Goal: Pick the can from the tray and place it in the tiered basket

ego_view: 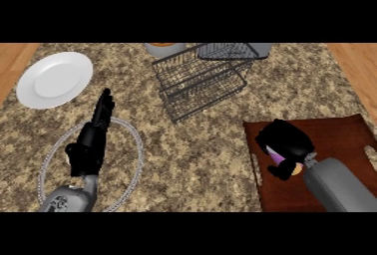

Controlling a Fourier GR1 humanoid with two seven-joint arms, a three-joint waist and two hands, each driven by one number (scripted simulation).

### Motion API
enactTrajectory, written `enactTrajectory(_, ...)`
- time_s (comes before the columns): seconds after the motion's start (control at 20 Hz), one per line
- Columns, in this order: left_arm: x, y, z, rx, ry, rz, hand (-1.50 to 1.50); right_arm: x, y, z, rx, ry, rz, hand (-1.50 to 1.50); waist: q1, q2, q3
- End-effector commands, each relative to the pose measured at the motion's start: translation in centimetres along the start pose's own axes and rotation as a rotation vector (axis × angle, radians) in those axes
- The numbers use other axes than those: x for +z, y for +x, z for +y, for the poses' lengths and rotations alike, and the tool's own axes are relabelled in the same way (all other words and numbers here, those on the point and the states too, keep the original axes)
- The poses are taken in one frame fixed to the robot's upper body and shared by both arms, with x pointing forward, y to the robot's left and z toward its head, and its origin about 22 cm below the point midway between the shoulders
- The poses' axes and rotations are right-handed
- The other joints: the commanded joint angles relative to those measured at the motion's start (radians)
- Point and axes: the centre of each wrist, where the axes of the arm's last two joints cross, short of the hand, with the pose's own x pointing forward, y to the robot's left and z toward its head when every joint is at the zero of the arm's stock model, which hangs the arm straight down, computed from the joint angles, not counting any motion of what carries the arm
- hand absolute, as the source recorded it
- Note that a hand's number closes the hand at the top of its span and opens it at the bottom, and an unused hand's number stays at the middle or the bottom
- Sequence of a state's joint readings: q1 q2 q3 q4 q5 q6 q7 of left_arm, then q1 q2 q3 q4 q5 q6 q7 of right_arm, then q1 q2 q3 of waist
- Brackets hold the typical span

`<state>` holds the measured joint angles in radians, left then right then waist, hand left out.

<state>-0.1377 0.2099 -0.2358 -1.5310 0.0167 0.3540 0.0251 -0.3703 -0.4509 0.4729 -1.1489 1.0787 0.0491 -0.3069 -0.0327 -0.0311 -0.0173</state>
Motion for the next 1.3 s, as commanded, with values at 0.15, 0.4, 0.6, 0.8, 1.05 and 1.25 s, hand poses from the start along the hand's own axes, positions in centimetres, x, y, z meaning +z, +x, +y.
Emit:
enactTrajectory(0.15, -0.3, 0.3, 0.5, -0.014, 0.012, 0.002, 0.00, -5.4, 10.4, -6.2, 0.013, -0.174, 0.326, 1.50, -0.005, 0.000, 0.010)
enactTrajectory(0.4, 0.4, 0.1, -0.1, 0.012, 0.020, 0.003, 0.00, -3.8, 16.1, -14.9, -0.030, -0.333, 0.409, 1.50, -0.007, 0.003, 0.013)
enactTrajectory(0.6, 0.4, 0.8, 0.0, 0.008, 0.007, 0.001, 0.00, 0.0, 19.0, -19.7, -0.050, -0.378, 0.468, 1.50, 0.011, 0.011, 0.016)
enactTrajectory(0.8, 0.3, 0.4, -1.5, 0.022, -0.032, -0.021, 0.00, 2.8, 20.0, -25.3, -0.043, -0.423, 0.496, 1.50, 0.031, 0.021, 0.015)
enactTrajectory(1.05, -0.1, 0.7, 1.0, 0.004, -0.033, -0.023, 0.00, 4.1, 19.0, -29.0, -0.182, -0.454, 0.495, 1.50, 0.046, 0.024, 0.016)
enactTrajectory(1.25, 0.2, 0.7, 0.4, 0.005, -0.043, -0.025, 0.00, 1.4, 16.4, -30.3, -0.413, -0.467, 0.485, 1.50, 0.058, 0.030, 0.016)
